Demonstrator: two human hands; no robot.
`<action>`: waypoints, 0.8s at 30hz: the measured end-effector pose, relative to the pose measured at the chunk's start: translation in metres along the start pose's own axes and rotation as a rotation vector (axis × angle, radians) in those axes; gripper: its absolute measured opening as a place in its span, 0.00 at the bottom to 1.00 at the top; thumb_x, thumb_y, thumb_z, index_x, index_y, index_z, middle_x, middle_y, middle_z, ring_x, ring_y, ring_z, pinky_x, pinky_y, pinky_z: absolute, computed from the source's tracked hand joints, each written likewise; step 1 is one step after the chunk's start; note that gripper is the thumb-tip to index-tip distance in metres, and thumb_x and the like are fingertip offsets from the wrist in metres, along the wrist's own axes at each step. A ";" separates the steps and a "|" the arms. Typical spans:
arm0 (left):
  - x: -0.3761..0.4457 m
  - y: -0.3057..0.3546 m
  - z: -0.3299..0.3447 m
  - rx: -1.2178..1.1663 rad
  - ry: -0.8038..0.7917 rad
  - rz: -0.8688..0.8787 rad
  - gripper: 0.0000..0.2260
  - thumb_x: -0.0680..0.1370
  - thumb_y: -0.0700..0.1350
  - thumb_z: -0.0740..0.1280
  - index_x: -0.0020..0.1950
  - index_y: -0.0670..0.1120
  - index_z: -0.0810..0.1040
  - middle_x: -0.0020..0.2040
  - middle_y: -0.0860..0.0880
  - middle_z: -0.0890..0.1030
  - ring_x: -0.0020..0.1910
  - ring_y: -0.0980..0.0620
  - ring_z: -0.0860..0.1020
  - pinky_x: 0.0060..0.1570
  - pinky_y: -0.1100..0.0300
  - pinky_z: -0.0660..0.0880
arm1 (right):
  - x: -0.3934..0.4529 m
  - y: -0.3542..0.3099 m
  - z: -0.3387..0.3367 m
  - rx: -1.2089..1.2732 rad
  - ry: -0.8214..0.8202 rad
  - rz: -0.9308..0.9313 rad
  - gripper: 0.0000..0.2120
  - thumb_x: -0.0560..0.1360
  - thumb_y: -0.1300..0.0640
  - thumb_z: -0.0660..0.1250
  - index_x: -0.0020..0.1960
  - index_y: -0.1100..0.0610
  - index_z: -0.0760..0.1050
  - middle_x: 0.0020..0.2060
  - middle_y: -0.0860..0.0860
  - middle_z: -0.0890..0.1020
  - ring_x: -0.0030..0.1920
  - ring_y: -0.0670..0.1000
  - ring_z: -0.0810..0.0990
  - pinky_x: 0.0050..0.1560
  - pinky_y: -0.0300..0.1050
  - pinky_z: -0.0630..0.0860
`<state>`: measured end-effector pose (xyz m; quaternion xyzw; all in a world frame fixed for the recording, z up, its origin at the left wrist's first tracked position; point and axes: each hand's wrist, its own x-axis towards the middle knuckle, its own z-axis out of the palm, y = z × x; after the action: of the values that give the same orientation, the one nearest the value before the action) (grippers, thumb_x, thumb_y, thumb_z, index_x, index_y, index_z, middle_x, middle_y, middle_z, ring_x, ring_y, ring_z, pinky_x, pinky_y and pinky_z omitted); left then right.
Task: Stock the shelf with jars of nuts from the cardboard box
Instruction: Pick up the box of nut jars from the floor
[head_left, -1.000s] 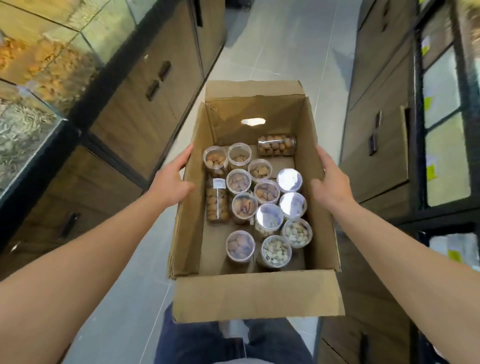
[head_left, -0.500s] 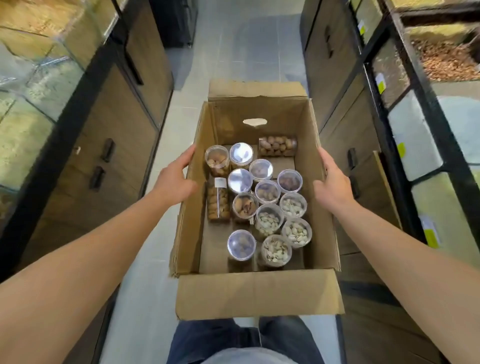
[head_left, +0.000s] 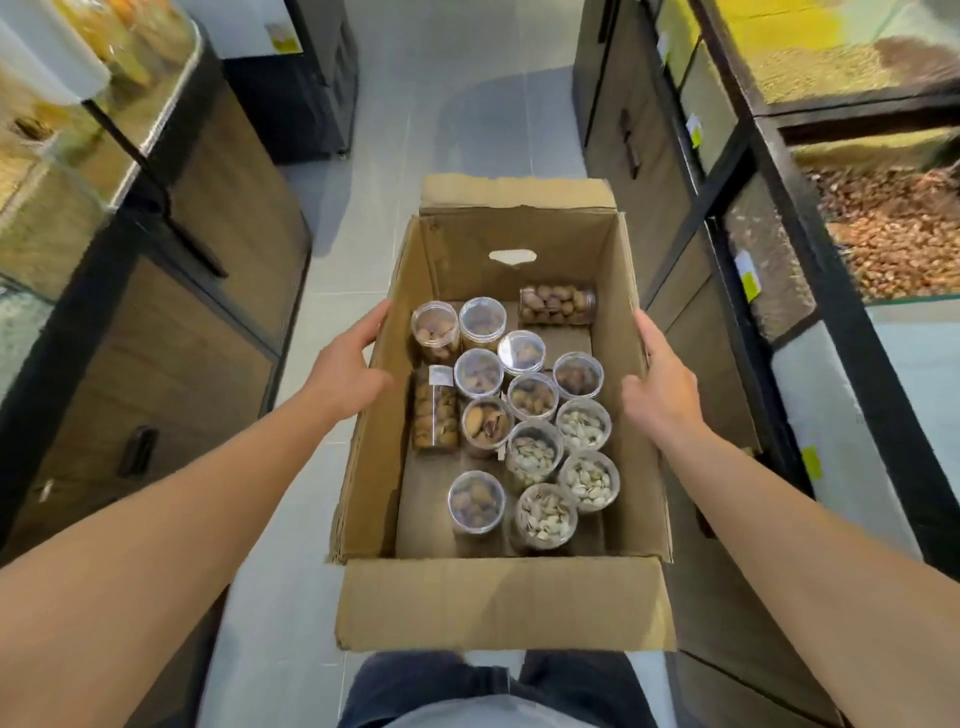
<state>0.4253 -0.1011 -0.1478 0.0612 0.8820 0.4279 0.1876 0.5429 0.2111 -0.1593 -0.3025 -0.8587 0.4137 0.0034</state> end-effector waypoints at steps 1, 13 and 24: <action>0.016 0.009 0.005 -0.006 0.009 -0.011 0.43 0.72 0.30 0.68 0.74 0.68 0.59 0.64 0.62 0.71 0.66 0.56 0.72 0.52 0.50 0.80 | 0.022 -0.003 -0.006 -0.002 -0.019 -0.004 0.39 0.76 0.69 0.57 0.77 0.37 0.53 0.73 0.47 0.68 0.54 0.51 0.75 0.50 0.40 0.68; 0.245 0.080 0.022 -0.040 0.059 -0.050 0.38 0.75 0.35 0.69 0.76 0.64 0.59 0.70 0.57 0.72 0.68 0.54 0.70 0.55 0.50 0.79 | 0.280 -0.052 -0.035 -0.047 -0.054 -0.048 0.40 0.74 0.70 0.57 0.77 0.39 0.55 0.72 0.48 0.70 0.70 0.55 0.69 0.65 0.44 0.66; 0.492 0.125 0.020 -0.036 0.080 -0.057 0.35 0.76 0.35 0.68 0.76 0.61 0.60 0.71 0.54 0.71 0.60 0.47 0.77 0.42 0.62 0.79 | 0.513 -0.106 -0.010 -0.044 -0.023 -0.006 0.40 0.75 0.70 0.58 0.77 0.37 0.53 0.74 0.43 0.66 0.74 0.51 0.65 0.71 0.49 0.64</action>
<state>-0.0273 0.1242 -0.1987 0.0155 0.8823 0.4405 0.1654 0.0715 0.4355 -0.2027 -0.2954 -0.8683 0.3983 -0.0118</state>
